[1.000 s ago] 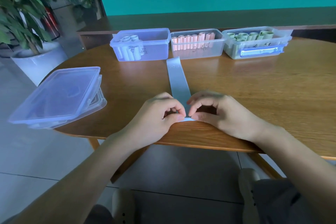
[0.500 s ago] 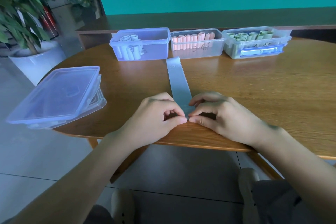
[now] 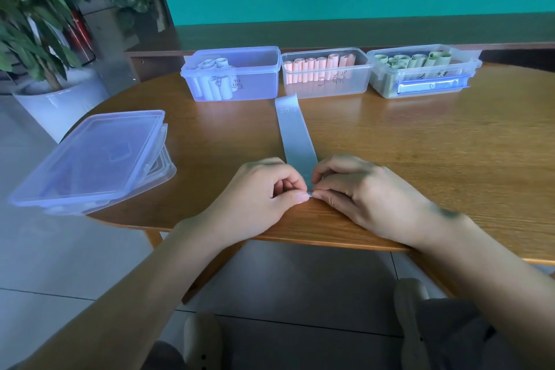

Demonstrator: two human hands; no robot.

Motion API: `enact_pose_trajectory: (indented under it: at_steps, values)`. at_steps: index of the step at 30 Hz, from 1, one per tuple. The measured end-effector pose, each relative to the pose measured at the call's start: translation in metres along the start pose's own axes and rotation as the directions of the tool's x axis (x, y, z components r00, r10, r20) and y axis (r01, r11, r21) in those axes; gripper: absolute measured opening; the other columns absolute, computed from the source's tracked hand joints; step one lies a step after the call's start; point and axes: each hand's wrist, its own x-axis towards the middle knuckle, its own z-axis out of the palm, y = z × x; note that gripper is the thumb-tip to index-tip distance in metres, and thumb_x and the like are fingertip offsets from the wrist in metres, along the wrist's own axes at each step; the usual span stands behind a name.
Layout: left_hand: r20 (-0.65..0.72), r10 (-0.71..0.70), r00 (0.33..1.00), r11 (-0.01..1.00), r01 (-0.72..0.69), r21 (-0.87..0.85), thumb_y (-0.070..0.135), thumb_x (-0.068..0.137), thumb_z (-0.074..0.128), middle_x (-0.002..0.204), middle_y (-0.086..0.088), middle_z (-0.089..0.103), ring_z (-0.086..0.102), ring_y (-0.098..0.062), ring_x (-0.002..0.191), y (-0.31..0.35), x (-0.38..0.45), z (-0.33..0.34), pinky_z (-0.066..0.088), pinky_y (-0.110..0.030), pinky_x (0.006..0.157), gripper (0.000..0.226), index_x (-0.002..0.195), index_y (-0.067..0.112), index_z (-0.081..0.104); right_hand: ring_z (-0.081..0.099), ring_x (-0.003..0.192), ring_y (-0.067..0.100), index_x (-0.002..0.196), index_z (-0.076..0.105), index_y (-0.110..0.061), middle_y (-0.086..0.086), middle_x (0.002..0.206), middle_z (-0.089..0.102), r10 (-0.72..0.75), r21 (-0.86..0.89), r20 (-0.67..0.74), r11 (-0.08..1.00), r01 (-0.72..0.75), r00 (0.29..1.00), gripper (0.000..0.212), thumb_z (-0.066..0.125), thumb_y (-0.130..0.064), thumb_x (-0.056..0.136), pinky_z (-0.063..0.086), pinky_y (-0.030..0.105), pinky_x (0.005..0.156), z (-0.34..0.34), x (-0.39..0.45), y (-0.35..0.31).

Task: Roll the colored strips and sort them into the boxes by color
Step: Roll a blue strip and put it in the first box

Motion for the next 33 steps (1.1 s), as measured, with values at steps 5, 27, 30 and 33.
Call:
enact_pose_trajectory:
  at_steps: [5, 27, 30, 33]
  values:
    - [-0.036, 0.006, 0.999, 0.998, -0.003, 0.069, 0.032, 0.093, 0.066, 0.089, 0.017, 0.059, 0.057, -0.001, 0.089, -0.002, 0.003, 0.003, 0.041, -0.004, 0.071, 0.011, 0.094, 0.026, 0.075, 0.063, 0.099, 0.013, 0.102, 0.075, -0.021, -0.009, 0.115, 0.058, 0.047, 0.017, -0.053, 0.999, -0.046, 0.997, 0.032, 0.049, -0.041, 0.101, 0.057, 0.042, 0.078, 0.004, 0.0, 0.0]
    - [-0.118, 0.001, 0.993, 0.995, 0.011, 0.103, 0.031, 0.095, 0.065, 0.097, 0.014, 0.064, 0.058, -0.003, 0.087, -0.003, 0.009, 0.006, 0.044, -0.013, 0.078, 0.013, 0.099, 0.027, 0.077, 0.064, 0.09, 0.005, 0.094, 0.076, -0.022, -0.012, 0.095, 0.068, 0.176, 0.199, -0.133, 0.969, -0.147, 0.975, 0.006, 0.075, -0.026, 0.091, 0.046, 0.016, 0.084, 0.008, 0.01, 0.008]
    - [-0.133, -0.016, 0.991, 0.993, 0.031, 0.111, 0.033, 0.094, 0.067, 0.098, 0.014, 0.062, 0.057, -0.002, 0.085, -0.001, 0.009, 0.006, 0.042, -0.007, 0.074, 0.015, 0.103, 0.026, 0.077, 0.063, 0.089, 0.003, 0.094, 0.077, -0.019, -0.01, 0.094, 0.069, 0.169, 0.184, -0.154, 0.973, -0.14, 0.974, 0.007, 0.073, -0.024, 0.093, 0.047, 0.018, 0.083, 0.01, 0.014, 0.012]
    - [-0.132, -0.049, 0.99, 0.994, 0.06, 0.086, 0.035, 0.089, 0.072, 0.098, 0.016, 0.06, 0.057, 0.001, 0.084, 0.0, 0.008, 0.005, 0.042, -0.005, 0.068, 0.02, 0.107, 0.026, 0.074, 0.063, 0.088, 0.005, 0.094, 0.077, -0.016, -0.008, 0.093, 0.069, 0.157, 0.172, -0.156, 0.976, -0.13, 0.975, 0.008, 0.072, -0.022, 0.095, 0.051, 0.027, 0.083, 0.012, 0.018, 0.014]
